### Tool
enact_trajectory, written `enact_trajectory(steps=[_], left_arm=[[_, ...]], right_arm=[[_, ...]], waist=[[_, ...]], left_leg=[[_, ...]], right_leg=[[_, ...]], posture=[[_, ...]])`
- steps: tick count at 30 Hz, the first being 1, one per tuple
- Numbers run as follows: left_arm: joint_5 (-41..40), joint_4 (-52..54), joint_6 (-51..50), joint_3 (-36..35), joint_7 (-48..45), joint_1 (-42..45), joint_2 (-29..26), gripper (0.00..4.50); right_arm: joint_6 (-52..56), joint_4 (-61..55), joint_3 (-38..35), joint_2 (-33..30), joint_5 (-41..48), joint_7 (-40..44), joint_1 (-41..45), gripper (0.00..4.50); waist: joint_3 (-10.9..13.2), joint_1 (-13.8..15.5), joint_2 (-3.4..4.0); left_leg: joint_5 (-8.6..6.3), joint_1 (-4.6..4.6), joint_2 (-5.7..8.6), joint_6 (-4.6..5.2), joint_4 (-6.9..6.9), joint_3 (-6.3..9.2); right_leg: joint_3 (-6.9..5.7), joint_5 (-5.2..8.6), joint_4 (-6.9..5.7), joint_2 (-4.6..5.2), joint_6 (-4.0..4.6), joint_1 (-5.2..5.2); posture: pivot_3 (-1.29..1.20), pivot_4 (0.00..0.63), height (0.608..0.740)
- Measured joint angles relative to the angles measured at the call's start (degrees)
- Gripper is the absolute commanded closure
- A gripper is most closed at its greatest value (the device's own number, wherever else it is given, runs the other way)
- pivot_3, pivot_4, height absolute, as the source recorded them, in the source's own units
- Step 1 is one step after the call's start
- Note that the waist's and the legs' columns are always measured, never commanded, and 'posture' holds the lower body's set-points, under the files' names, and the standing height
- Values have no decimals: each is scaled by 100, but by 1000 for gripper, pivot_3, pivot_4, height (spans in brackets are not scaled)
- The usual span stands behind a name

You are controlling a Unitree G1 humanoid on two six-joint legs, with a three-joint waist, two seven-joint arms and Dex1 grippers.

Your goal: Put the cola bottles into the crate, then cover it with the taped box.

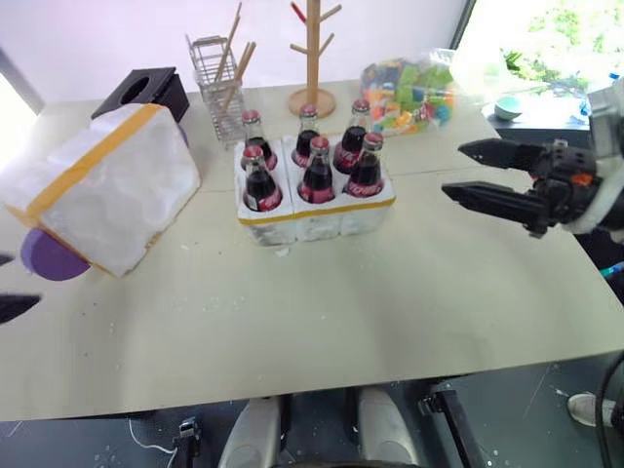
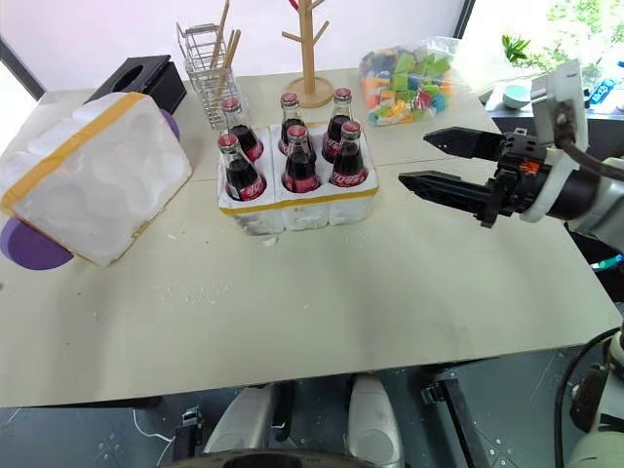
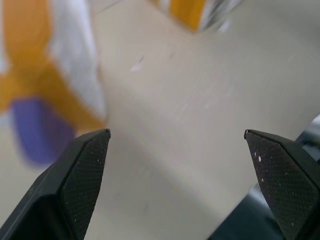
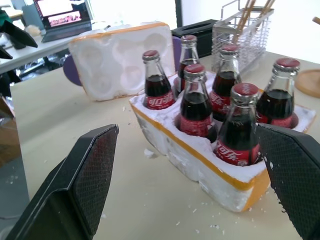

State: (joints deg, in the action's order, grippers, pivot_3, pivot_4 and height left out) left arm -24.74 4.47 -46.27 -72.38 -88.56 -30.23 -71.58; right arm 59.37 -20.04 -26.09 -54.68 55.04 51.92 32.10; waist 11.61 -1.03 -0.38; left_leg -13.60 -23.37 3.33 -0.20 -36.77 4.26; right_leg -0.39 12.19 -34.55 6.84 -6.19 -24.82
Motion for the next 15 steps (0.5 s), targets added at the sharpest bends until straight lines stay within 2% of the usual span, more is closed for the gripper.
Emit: enact_trajectory(steps=[2,5,8,10,11,15], left_arm=[[425,-600,489,23,89,60,-111,0],[650,-1416,1034,782,479,728,-524,0],[636,-2150,1446,2022,761,1747,-856,0],[579,-2521,1593,2899,869,2494,-1007,0],[543,-2711,1658,3427,877,2953,-1046,0],[655,-3182,1850,4885,763,4162,-1066,0]], right_arm=[[-62,22,25,8,41,-51,78,65],[-138,44,159,57,105,-57,199,65],[-170,16,313,59,258,36,225,65],[-165,-25,309,22,400,85,238,65],[-144,-69,310,-10,500,96,243,65],[-73,-347,247,-198,852,125,179,65]], waist=[[-4,13,6],[-7,48,4],[-7,61,2],[-8,42,-2],[-7,32,-3],[-4,-7,-8]], left_leg=[[0,-16,-31,-1,18,-8],[-1,-21,-48,-1,31,-60],[4,-25,-74,-1,50,-149],[15,-70,-76,16,58,-165],[15,-92,-79,16,59,-172],[6,-110,-106,24,60,-250]], right_leg=[[-33,-9,56,-2,13,-10],[-33,-23,52,19,33,-8],[-41,-36,35,43,21,-15],[-41,-51,30,27,-9,-55],[-40,-67,27,22,-36,-77],[-38,-73,15,3,-46,-109]], posture=[[0,150,740],[0,150,740],[0,150,740],[0,150,740],[0,150,740],[0,150,740]])
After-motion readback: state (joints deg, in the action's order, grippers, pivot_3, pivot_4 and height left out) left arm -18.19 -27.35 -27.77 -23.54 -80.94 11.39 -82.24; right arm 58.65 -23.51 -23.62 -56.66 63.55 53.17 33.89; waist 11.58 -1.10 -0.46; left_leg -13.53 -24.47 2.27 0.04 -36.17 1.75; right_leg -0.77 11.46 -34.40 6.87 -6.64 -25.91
